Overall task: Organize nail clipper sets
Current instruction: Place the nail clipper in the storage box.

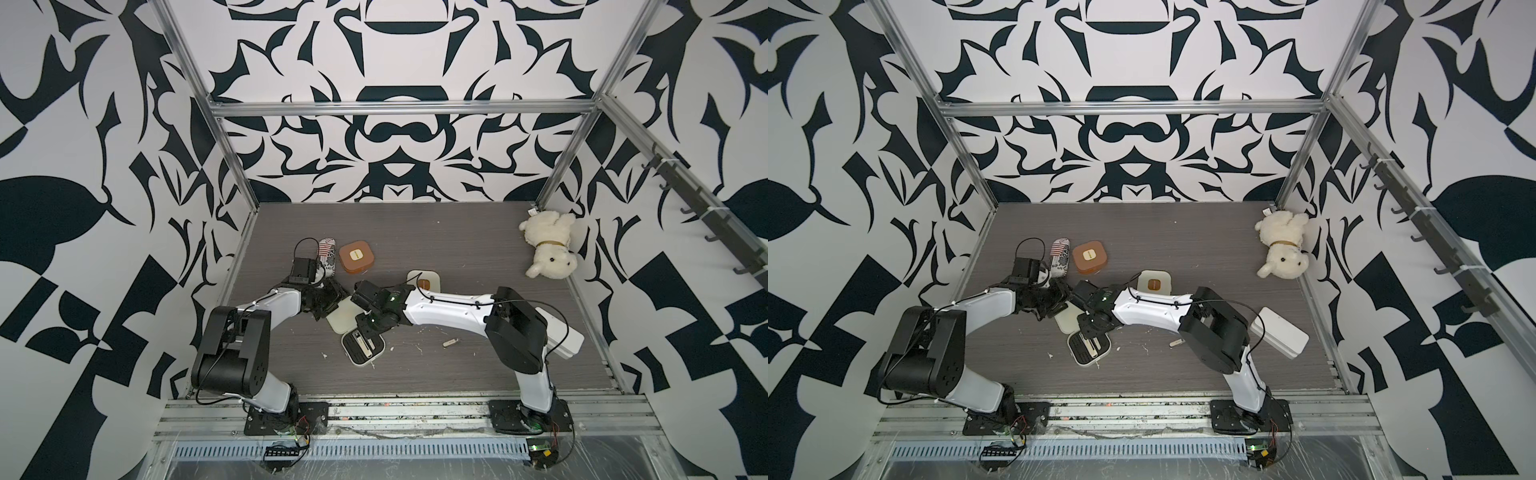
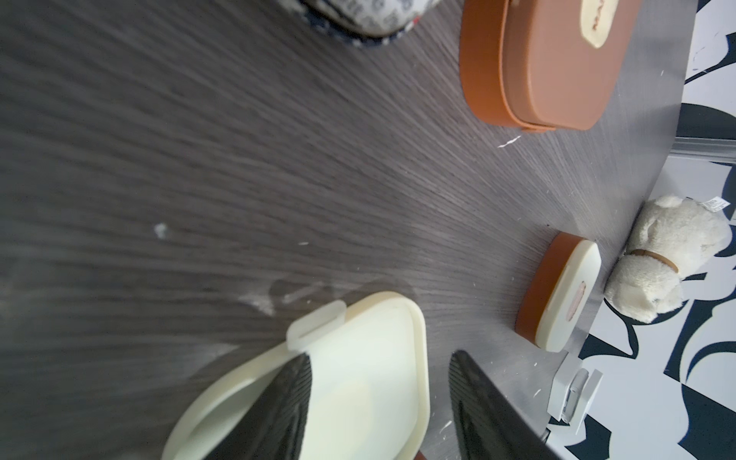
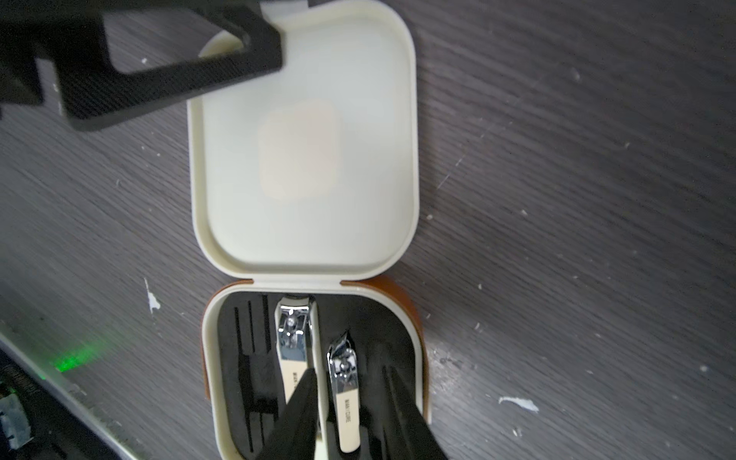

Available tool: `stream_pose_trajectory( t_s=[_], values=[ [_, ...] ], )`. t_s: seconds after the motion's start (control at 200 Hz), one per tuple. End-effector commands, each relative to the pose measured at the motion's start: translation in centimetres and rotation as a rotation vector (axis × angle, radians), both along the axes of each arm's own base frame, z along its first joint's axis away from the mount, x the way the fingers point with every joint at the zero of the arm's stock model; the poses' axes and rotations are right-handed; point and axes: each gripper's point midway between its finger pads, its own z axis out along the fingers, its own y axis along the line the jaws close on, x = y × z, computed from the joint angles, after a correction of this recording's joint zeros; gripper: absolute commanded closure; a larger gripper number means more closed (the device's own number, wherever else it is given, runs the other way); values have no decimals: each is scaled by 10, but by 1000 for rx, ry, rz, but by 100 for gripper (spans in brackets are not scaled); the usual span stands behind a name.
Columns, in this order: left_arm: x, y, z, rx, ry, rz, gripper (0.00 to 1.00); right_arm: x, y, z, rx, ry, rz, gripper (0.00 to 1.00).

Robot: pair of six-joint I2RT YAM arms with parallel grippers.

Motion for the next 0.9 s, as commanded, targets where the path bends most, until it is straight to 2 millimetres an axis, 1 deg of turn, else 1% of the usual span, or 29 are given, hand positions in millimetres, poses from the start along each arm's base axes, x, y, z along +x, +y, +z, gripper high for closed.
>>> stream_pose_trajectory(
  t_s=[0.0,0.295,0.44,0.7,0.83,0.895],
  values=[
    [-31,14,-28,76,142,14,40,0,1,2,14,5,7,70],
    [-32,14,-30,74,147,12,40,-1,3,-10,3,28,9,73],
    [-32,14,-30,74,147,11,40,0,1,-17,-6,41,2,74],
    [-32,14,-31,76,149,11,40,-2,1,-22,-7,57,5,75],
    [-32,14,-31,73,148,10,40,-3,1,-26,-15,62,5,77],
    [-32,14,-30,74,145,11,40,-3,-3,-28,-31,60,0,80]
  ],
)
